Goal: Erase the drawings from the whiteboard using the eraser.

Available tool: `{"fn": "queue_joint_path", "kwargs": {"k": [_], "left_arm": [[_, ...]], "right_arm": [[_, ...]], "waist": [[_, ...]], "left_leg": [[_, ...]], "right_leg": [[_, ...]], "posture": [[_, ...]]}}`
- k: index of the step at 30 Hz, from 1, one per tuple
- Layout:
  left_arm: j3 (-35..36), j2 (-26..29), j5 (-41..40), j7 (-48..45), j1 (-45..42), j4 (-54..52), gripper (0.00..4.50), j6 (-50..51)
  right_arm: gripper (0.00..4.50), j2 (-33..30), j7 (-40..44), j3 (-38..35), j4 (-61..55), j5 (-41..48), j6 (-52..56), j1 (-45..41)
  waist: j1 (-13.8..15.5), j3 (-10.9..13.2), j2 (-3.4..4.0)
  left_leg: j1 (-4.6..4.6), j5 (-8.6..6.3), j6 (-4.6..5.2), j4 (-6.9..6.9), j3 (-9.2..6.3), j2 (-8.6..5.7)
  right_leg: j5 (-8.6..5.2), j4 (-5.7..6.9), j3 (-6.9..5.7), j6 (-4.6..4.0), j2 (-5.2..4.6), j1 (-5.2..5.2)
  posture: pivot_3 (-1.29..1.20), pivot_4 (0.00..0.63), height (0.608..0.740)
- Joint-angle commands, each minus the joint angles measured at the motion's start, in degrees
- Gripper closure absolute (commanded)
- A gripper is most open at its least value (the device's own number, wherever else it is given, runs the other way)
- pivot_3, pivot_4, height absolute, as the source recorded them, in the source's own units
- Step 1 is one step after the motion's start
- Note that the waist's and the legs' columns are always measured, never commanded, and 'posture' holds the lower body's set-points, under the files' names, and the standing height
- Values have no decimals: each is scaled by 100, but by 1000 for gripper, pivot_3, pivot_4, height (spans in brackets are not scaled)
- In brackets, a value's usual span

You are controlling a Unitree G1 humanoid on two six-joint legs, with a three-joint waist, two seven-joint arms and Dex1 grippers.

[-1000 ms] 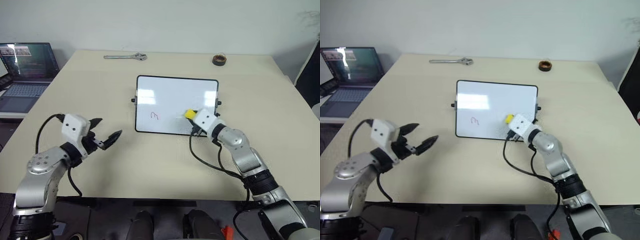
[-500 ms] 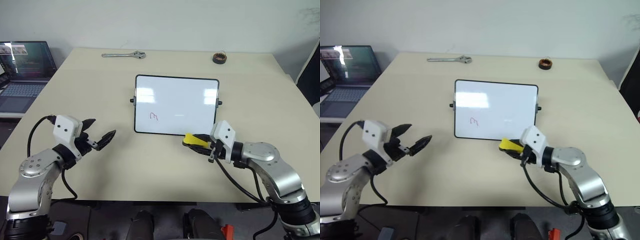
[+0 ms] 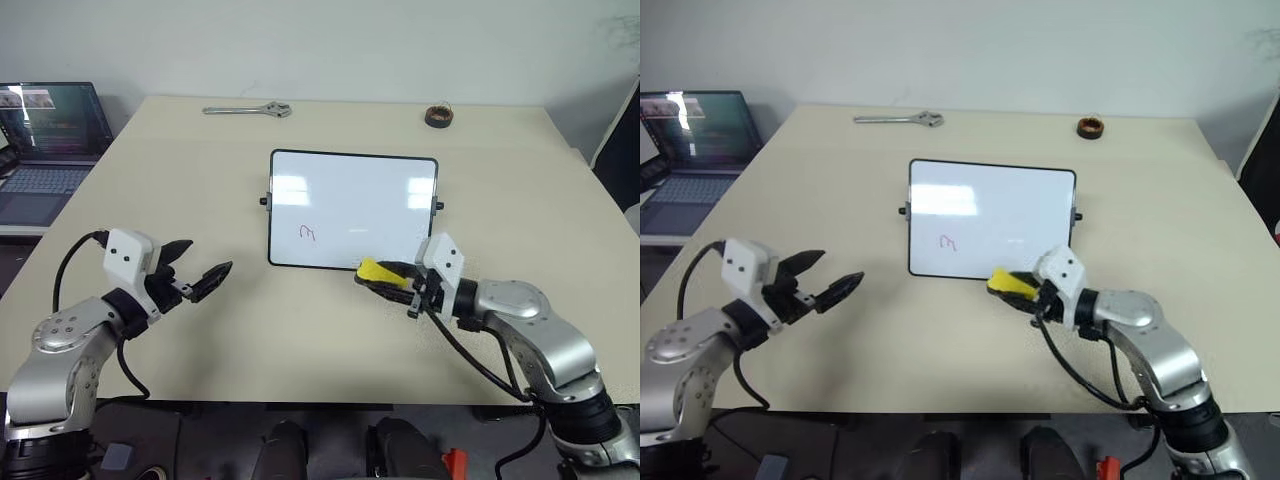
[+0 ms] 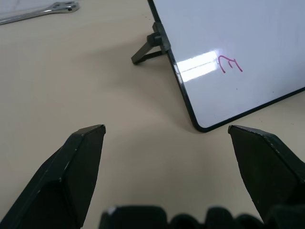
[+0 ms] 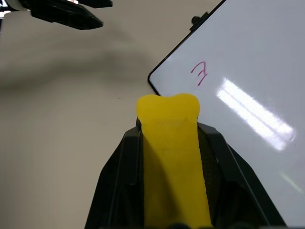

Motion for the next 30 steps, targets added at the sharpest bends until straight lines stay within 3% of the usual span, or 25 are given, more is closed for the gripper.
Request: {"fn": "queue_joint_path", "kwargs": {"k": [1,8,15,21,26,30], "left_arm": [[-135,65,-30,-68,-172,-238,0,-6],[-349,101,13,-122,-512,-108,0,-20],[-338,95,56,-111,-437,-221,0,-36],[-270,113,46,-117,-266,-305,0,-44],[-305,112,42,-140,-229,-306,0,-61],[-333,115,47,-172,-273,-249,0,-81]], "right_arm": [[3356,460,-643,921,1321,-1482,-1474,-1156],[3356,1571,-1135,1383,4134,-2319,-2677,-2825],[3356,2070,-1384,1696,6752,-3022,-3654,-3675],[3356,1852,-862,1996,6926,-3378,-4049,-3316],[3356,1940,-2292,1473,7138,-3463,-4028,-3709],[3356,1904,-2222,1484,7263,-3472,-4033,-3800]], "waist": [[-57,1,0],[-74,1,-2],[-80,1,-2],[-88,0,-2],[-61,1,0],[-3,1,-1]], "left_leg": [[4,1,-1,0,4,-1],[-12,1,-3,-1,1,1],[-10,1,-2,-1,3,4],[15,1,-1,1,0,6],[38,2,-1,3,-7,5],[41,7,-1,8,-9,2]], "right_leg": [[1,4,4,-1,3,0],[2,12,-1,-8,9,-17],[2,15,1,-8,-4,-19],[2,25,1,-9,0,3],[3,32,-3,-10,-1,25],[6,53,-3,-15,0,20]], "posture": [[0,150,740],[0,150,740],[0,150,740],[0,150,740],[0,150,740],[0,150,740]]}}
